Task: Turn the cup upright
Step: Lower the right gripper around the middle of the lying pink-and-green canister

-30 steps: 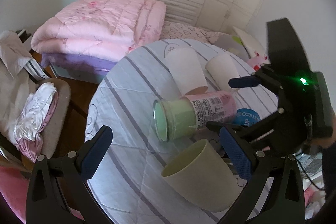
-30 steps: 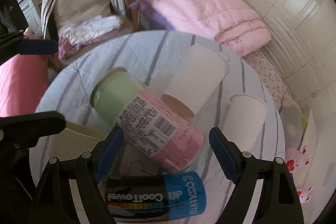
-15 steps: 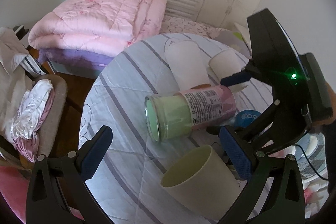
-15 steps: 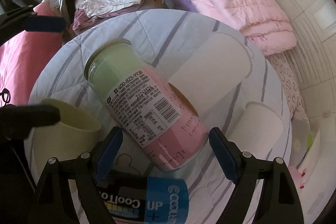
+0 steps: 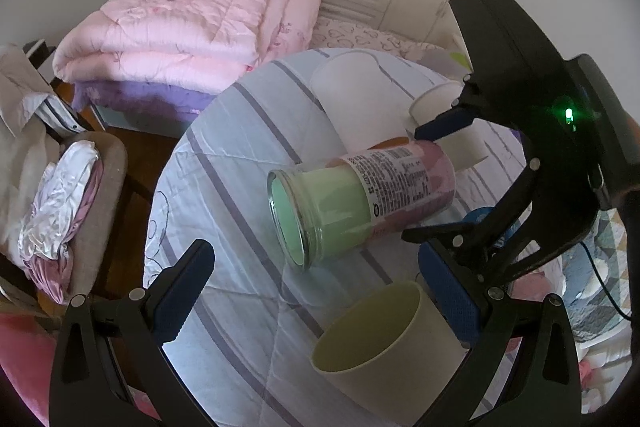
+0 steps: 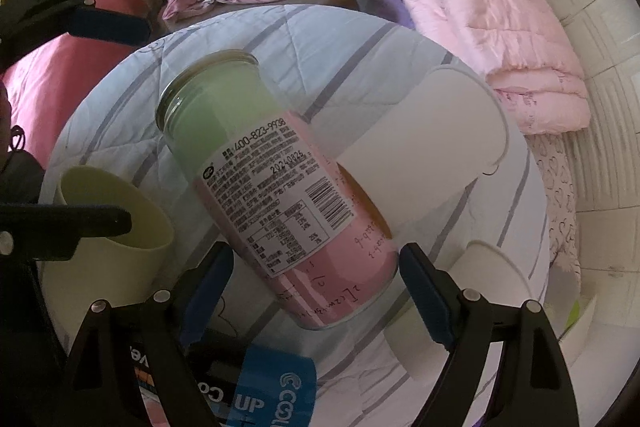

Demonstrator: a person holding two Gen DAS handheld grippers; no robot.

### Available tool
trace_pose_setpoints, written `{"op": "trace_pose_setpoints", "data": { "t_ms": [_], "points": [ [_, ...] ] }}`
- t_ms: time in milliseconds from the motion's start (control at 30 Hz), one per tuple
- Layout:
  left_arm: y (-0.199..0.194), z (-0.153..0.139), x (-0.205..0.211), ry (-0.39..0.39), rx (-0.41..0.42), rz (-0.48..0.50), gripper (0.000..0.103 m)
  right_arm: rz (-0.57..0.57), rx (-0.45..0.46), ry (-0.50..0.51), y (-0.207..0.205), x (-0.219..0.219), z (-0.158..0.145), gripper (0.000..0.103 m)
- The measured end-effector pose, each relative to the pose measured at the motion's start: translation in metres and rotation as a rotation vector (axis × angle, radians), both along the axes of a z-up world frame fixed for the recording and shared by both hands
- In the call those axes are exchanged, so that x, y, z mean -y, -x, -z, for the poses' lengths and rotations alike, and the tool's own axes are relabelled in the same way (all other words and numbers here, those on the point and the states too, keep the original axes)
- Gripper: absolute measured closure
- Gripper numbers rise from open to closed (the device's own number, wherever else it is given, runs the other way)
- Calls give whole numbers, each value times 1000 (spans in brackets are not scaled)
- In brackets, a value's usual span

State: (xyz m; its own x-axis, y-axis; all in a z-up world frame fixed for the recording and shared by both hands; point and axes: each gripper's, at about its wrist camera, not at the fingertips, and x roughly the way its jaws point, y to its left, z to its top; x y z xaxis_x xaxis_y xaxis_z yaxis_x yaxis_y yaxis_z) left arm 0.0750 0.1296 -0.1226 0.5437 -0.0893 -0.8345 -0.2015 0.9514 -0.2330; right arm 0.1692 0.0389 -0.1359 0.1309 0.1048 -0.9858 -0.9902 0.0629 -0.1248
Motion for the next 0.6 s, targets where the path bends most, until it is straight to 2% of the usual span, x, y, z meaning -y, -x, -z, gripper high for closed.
{"op": "trace_pose_setpoints", "data": {
  "t_ms": [100, 233, 400, 600],
  "points": [
    [0, 0, 0, -1, 1, 1, 0, -13, -11, 21, -4, -2, 1, 17],
    [-1, 1, 0, 1, -6, 4, 0, -84, 24, 73, 3, -4, 4, 17],
    [-4, 3, 1, 3, -11, 10, 0, -141, 31, 87, 3, -11, -2, 17],
    [-5, 6, 1, 7, -17, 5, 0, -207, -5, 132, 7, -18, 12, 17]
  ]
}}
